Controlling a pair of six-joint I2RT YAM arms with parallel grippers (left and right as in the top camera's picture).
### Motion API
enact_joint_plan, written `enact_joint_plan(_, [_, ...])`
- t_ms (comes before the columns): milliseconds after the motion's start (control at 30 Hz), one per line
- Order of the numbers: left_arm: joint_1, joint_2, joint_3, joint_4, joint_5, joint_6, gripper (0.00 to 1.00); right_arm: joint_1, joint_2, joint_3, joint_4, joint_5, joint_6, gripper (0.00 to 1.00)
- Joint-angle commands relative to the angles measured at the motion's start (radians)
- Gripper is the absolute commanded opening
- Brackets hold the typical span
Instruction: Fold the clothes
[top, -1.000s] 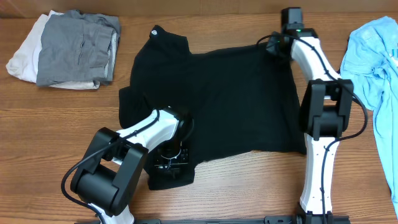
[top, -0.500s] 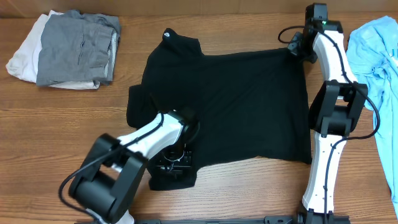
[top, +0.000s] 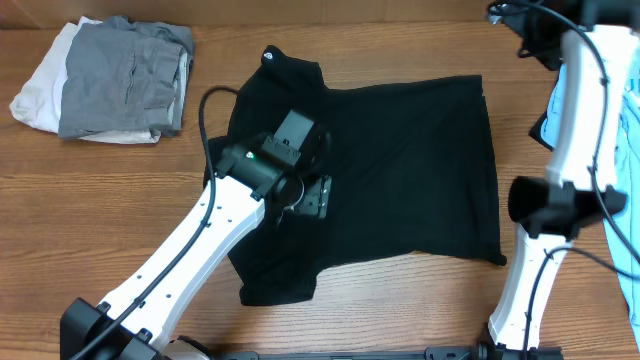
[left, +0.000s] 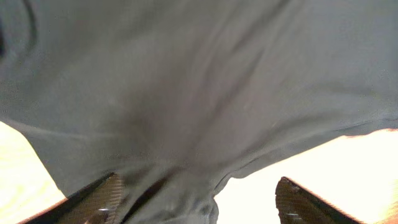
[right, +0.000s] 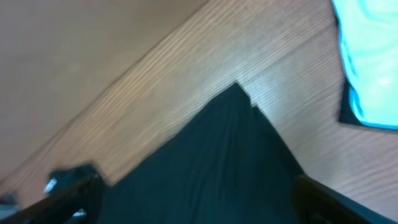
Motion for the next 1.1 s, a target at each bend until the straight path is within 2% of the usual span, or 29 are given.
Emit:
enact_joint_plan(0, [0.001, -0.014, 0.061, -0.024, -0.045, 0.023, 0.84, -0.003, -0.110, 0.025, -0.034, -0.132, -0.099, 1.00])
enact_joint_plan(133, [0.017, -0.013, 0.062, -0.095, -0.068, 0.009, 0.88, -0.002, -0.206, -0.034, -0.035, -0.203, -0.103, 1.00])
enact_joint_plan(267, [0.061, -0.013, 0.062, -0.188, -0.090, -0.019, 0.85, -0.002, -0.386, -0.209, -0.034, -0.121, -0.101, 1.00])
enact_joint_plan(367, [0.083, -0.013, 0.061, -0.208, -0.090, -0.019, 0.89, -0.002, -0.575, -0.455, -0.034, -0.052, -0.102, 1.00])
enact_joint_plan(433, [0.087, -0.013, 0.060, -0.199, -0.092, -0.018, 0.91, -0.002, -0.725, -0.687, -0.034, -0.037, -0.103, 1.00])
enact_joint_plan(500, [0.086, -0.013, 0.058, -0.195, -0.094, -0.018, 0.93, -0.001, -0.808, -0.842, -0.034, -0.036, -0.103, 1.00])
enact_joint_plan(667, [0.086, -0.011, 0.004, -0.168, -0.053, -0.018, 0.85, -0.001, -0.993, -1.292, 0.061, -0.027, -0.103, 0.99])
enact_joint_plan(700, [0.086, -0.011, -0.016, -0.154, -0.041, -0.018, 0.82, -0.001, -1.017, -1.381, 0.103, -0.031, -0.102, 0.95])
enact_joint_plan(733, [0.086, -0.011, -0.044, -0.134, -0.021, -0.018, 0.79, -0.001, -1.031, -1.453, 0.141, -0.039, -0.102, 0.85])
enact_joint_plan(767, [0.086, -0.011, -0.072, -0.111, 0.003, -0.018, 0.72, -0.001, -1.038, -1.529, 0.186, -0.062, -0.102, 0.72])
enact_joint_plan(800, [0.086, -0.011, -0.099, -0.088, 0.030, -0.018, 0.63, -0.001, -1.039, -1.590, 0.224, -0.089, -0.102, 0.51])
enact_joint_plan(867, [0.086, -0.011, -0.156, -0.042, 0.065, -0.018, 0.33, -0.001, -1.030, -1.739, 0.337, -0.157, -0.103, 0.24])
enact_joint_plan(967, [0.086, -0.002, -0.217, 0.008, 0.064, -0.018, 0.11, -0.003, -0.996, -1.903, 0.481, -0.211, -0.093, 0.04])
enact_joint_plan(1000, [0.086, 0.000, -0.231, 0.017, 0.064, -0.019, 0.04, -0.004, -0.980, -1.939, 0.511, -0.216, -0.076, 0.04])
enact_joint_plan(1067, [0.086, 0.009, -0.257, 0.029, 0.065, -0.019, 0.04, -0.004, -0.942, -2.002, 0.562, -0.215, -0.049, 0.04])
